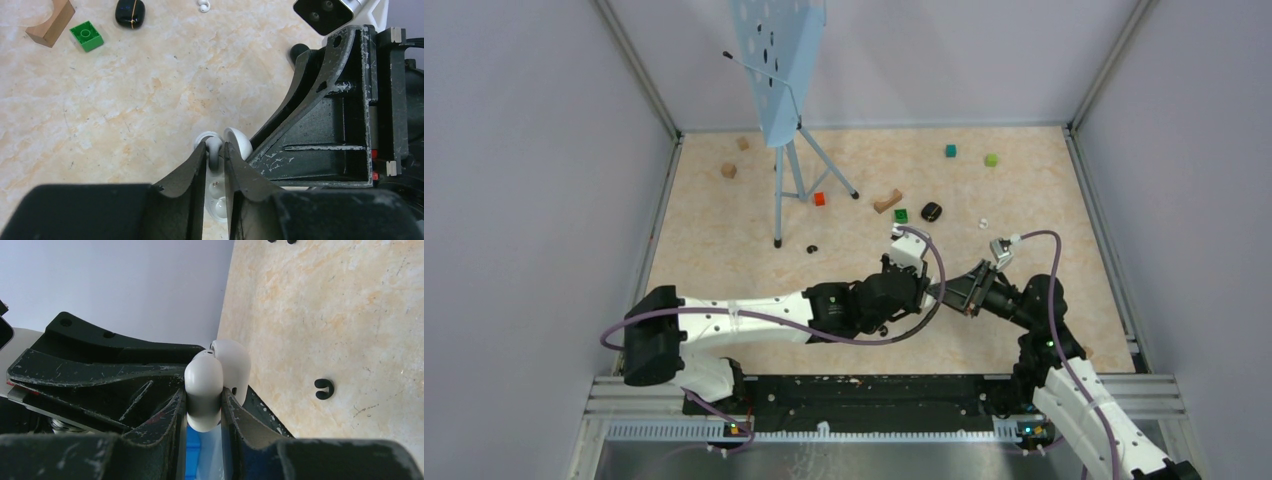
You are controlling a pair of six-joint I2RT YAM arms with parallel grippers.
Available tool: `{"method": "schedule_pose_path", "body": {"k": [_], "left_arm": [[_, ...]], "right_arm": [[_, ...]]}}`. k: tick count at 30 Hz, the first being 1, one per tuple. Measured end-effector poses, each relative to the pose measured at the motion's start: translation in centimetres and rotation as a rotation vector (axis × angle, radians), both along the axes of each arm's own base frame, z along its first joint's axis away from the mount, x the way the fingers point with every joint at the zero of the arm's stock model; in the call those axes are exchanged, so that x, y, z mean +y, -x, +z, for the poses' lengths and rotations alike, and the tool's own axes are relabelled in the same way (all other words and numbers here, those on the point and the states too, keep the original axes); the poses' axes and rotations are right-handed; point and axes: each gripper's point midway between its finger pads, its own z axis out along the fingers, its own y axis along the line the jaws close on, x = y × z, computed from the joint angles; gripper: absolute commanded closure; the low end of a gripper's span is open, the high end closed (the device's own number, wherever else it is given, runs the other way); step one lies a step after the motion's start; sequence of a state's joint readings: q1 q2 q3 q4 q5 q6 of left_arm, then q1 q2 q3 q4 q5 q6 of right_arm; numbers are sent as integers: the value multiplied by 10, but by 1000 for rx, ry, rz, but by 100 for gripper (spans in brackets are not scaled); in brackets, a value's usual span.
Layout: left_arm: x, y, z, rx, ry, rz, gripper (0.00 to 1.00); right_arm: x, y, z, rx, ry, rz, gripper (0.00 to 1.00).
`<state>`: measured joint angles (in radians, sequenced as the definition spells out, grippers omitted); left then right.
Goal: Insert the wireless bluetooth earbuds into the charging case
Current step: Insert the left earbud into the left side groove of the charging case.
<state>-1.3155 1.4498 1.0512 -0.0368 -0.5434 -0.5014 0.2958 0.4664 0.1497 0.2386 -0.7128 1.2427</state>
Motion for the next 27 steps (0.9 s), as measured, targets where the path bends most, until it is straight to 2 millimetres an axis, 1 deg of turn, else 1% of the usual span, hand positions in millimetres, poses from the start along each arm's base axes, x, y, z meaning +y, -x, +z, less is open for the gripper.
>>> {"method": "schedule_pose_path", "body": {"k": [2,3,7,11,15,18,19,21,27], "left_arm": [[0,0,1,-2,2,0,66],[0,0,1,-4,0,1,64],[3,-3,-1,-4,-14,14,58],[5,-2,-3,4,-21,12,56],[8,0,1,11,-16,12,49],[13,1,7,8,-4,11,46],[15,2,10,6,9,12,46],[14,4,22,4,58,4,46],[15,11,73,-18,224,-30,45]], "right_arm": [[0,0,0,1,0,1,100],[0,0,0,0,0,1,100],[0,1,0,-2,-1,5,100],[0,1,0,-2,0,5,100],[0,2,1,-6,-2,8,100],[0,1,4,-24,-7,6,100],[0,1,4,-25,-6,7,100],[0,2,2,-12,-1,4,100],[-2,4,-3,1,15,-1,100]]}}
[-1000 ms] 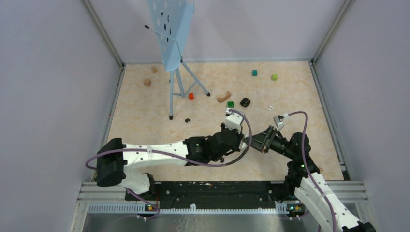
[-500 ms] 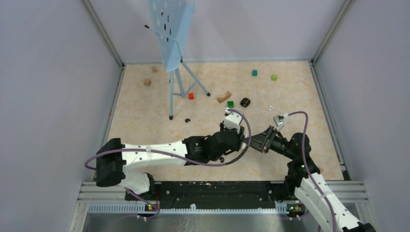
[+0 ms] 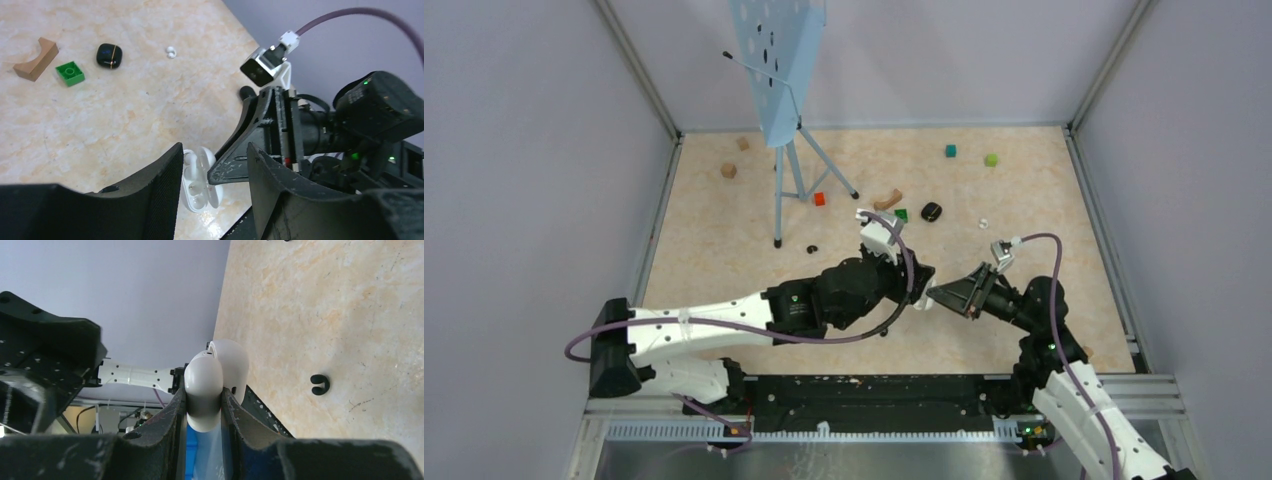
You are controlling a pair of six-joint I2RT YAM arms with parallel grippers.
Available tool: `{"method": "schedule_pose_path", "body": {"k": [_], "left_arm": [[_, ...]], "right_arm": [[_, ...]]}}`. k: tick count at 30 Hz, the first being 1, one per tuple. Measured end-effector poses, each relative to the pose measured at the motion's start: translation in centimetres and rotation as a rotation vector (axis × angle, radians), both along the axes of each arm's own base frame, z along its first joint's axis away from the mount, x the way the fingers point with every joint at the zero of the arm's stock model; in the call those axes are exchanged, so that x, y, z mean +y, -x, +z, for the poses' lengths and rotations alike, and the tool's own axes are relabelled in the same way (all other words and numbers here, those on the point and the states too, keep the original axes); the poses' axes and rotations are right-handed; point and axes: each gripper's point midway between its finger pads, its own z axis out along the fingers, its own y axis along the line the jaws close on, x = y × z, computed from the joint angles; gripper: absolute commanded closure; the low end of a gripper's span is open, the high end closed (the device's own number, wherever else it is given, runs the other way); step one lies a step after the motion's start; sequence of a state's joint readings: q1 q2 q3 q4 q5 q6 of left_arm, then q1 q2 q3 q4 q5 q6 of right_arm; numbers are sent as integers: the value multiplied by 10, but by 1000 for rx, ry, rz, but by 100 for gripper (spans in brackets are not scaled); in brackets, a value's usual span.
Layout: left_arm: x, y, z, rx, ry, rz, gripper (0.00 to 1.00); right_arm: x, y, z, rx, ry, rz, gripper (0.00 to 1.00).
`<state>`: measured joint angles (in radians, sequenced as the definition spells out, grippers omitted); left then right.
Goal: Insert the wireless bluetooth earbuds into the charging case
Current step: Insert the left earbud into the left side groove of the charging case.
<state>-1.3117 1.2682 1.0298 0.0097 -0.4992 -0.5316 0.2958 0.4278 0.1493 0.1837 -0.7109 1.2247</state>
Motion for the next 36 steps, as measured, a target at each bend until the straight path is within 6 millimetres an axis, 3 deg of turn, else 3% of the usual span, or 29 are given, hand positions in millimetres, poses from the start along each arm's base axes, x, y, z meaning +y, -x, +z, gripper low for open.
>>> {"method": "schedule_pose_path", "body": {"k": [4,7,14,21,24,28,33,36], "left_arm": [[3,3,16,-9,53,-12,45],[4,0,14,1,56,-4,46],[22,-25,-14,93,46,17,46],[65,-38,-52,256,145,-107,45],[69,-22,-68,334,148,-206,38],[56,9,-59,375,180,-401,40],[48,20,-63,385,152,-450,36],[38,22,-53,356,119,-451,34]], "right_arm": [[-1,2,-3,-2,12,4,100],[1,8,-3,-11,17,36,100],[6,34,12,-136,7,177,100],[6,44,22,-228,39,234,100],[6,44,21,-232,41,237,100],[7,43,21,-236,41,239,100],[7,39,14,-202,54,232,100],[7,37,12,-191,61,225,100]]}}
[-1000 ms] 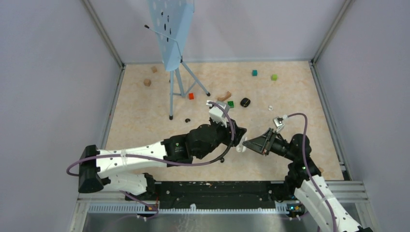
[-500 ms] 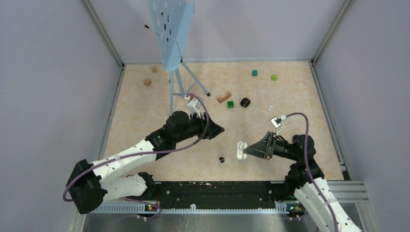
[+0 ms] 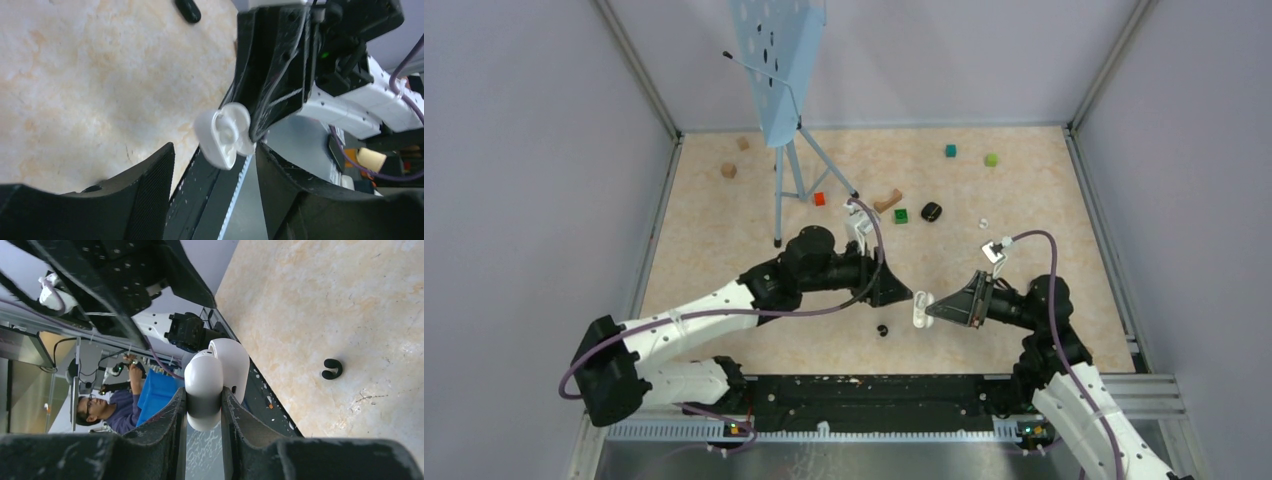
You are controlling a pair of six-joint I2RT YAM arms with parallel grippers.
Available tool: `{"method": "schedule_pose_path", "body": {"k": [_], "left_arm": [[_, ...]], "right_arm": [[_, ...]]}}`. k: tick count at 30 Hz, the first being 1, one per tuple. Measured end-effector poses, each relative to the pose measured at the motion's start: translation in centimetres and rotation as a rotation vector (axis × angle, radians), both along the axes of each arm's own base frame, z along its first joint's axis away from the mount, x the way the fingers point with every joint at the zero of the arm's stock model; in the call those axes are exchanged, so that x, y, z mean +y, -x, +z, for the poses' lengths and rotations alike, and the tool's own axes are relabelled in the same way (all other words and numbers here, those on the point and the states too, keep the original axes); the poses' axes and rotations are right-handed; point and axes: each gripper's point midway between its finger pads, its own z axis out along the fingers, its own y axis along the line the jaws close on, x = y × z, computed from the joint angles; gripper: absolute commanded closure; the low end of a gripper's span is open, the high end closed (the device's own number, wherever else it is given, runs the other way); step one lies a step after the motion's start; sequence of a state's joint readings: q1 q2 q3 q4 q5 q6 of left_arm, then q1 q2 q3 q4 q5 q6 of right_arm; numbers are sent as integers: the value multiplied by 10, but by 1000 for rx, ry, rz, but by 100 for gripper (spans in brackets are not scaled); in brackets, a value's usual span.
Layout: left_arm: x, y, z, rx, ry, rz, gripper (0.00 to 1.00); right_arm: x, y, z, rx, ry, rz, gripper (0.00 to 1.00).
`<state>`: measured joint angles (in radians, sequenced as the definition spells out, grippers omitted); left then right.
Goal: Insert the wireless bluetooth earbuds into the charging case
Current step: Insert the left earbud into the left side groove of the charging case.
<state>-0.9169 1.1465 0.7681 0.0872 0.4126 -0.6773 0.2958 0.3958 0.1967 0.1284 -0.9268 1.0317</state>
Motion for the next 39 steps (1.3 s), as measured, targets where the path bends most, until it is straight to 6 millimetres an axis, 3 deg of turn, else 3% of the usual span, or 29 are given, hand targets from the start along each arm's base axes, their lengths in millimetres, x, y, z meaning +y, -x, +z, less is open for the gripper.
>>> {"method": "schedule_pose_path", "body": {"k": [4,8,12,25,39], "left_arm": [[-24,-3,23,-77,-45,28,39],[-39,-2,30,-119,-106,76,44],[-39,-8,17,-125,-197,126,49],[-37,-15,-27,-119,-409,148,52],[-45,-17,-33,-114,-427,131,56]], "right_arm": [[0,-2,-1,1,4,-10,100],[-2,-4,-9,21,29,-31,100],[-4,-6,-19,48,58,-50,100],[-5,-7,-24,61,74,-62,100],[-5,-7,-22,61,75,-62,100]]}}
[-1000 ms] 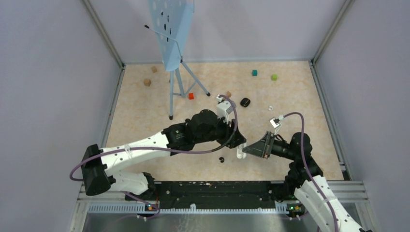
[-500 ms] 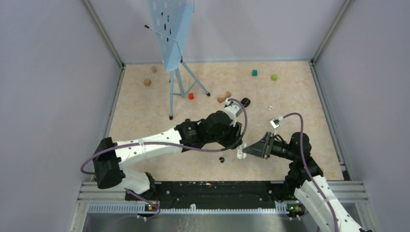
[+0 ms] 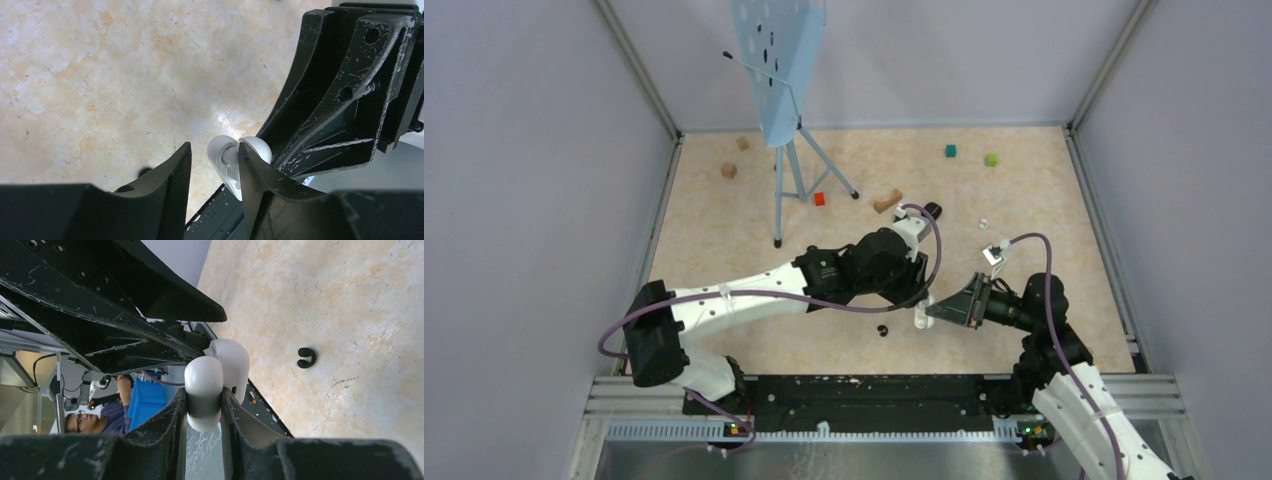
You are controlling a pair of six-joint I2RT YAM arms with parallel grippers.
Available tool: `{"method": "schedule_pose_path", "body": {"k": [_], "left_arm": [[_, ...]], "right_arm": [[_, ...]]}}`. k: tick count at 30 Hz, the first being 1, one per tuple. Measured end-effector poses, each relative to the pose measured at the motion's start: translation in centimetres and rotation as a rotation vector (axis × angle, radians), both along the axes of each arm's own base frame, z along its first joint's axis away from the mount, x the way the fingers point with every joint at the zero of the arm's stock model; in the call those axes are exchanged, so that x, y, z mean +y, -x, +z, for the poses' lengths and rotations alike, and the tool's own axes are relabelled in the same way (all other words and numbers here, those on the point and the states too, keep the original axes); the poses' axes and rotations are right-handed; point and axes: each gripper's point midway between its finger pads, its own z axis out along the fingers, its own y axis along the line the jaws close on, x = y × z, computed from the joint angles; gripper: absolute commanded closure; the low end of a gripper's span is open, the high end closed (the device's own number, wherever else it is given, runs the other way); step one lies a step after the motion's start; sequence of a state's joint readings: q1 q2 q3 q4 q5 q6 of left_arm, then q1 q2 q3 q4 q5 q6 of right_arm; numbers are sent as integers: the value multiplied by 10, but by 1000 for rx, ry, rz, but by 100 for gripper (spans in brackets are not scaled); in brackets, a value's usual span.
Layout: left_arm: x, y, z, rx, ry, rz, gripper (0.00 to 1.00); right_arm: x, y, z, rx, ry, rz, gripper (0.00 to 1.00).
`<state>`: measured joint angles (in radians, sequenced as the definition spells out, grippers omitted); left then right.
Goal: Insert the wireless bluetooth earbuds into the charging case
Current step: Insert the left earbud into the left side groove of the charging case, then pick up the right earbud from the center of the board.
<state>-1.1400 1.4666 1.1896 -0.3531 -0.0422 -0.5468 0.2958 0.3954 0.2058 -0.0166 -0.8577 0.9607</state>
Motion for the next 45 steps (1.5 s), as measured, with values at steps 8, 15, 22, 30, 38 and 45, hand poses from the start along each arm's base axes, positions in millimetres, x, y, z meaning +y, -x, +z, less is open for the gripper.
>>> {"method": "schedule_pose_path", "body": {"k": [8,15,22,30,38,45], "left_arm": [[-2,0,-2,2,-20,4,61],[-2,2,3,-23,-32,16,53],[2,0,18,-51,-2,39,46],[11,-11,77,-160,170,89,33],[-21,-73,47,-160,74,86,32],[-59,-124,8,-137,13,-18,23]], "right_arm": [[0,0,0,0,0,-1,100],[0,0,0,-1,0,-2,100],[-8,-12,-11,38,75,-92,100],[-50,-37,-58,233,375,-357,100],[-114,-65,-26,214,517,-718,100],[-148,-58,7,177,538,-923,100]]}}
